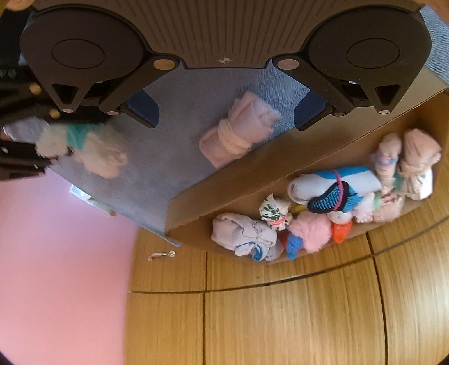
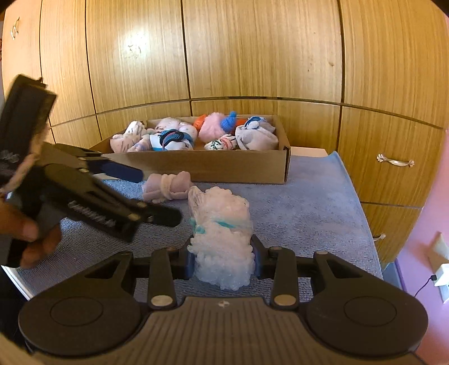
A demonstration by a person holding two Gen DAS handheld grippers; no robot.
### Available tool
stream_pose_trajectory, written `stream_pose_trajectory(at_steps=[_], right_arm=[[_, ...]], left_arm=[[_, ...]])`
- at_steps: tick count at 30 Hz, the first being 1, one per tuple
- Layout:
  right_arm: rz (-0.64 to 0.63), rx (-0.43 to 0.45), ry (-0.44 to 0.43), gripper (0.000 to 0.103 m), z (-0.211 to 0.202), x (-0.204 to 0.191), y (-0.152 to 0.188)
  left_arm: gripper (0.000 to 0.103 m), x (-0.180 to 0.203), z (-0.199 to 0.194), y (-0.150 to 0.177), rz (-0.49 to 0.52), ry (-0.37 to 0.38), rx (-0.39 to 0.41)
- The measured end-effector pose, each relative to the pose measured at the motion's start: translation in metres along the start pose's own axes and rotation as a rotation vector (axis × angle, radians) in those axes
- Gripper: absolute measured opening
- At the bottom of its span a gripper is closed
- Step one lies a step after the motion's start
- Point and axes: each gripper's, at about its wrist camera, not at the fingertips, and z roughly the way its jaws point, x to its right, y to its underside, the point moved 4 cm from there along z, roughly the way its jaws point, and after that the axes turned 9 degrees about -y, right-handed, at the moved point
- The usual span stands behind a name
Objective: Organize objects
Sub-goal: 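Grasp a white fluffy bundle with the right tool while the left grasps a pink rolled sock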
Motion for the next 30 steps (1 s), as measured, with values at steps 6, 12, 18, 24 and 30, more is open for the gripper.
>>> stream_pose_trajectory(at_steps=[6, 12, 18, 24, 30], right_arm=[[0.023, 0.004, 0.008, 0.036, 0.0, 0.007, 0.001], [0.019, 0.007, 0.002, 0.038, 0.0, 0.006, 0.003], [0.015, 0.008, 0.003, 0.038, 0.001, 0.006, 0.002], [0.007, 0.007, 0.008, 0.039, 0.003, 0.004, 0.0], [0.001, 0.004, 0.012, 0.037, 0.004, 0.005, -0.004]], left_arm=[[0.09, -0.004, 0.014, -0.004, -0.05, -0.003, -0.031], [0.051, -0.001, 0.0, 0.001, -0.041, -0.021, -0.016], [0.043, 0.006, -0.022, 0.013, -0.08, -0.023, -0.041], [0.087, -0.001, -0.027, 0.012, -0.1, -0.105, -0.012], [0.072, 0.001, -0.001, 0.001, -0.09, -0.086, -0.056]])
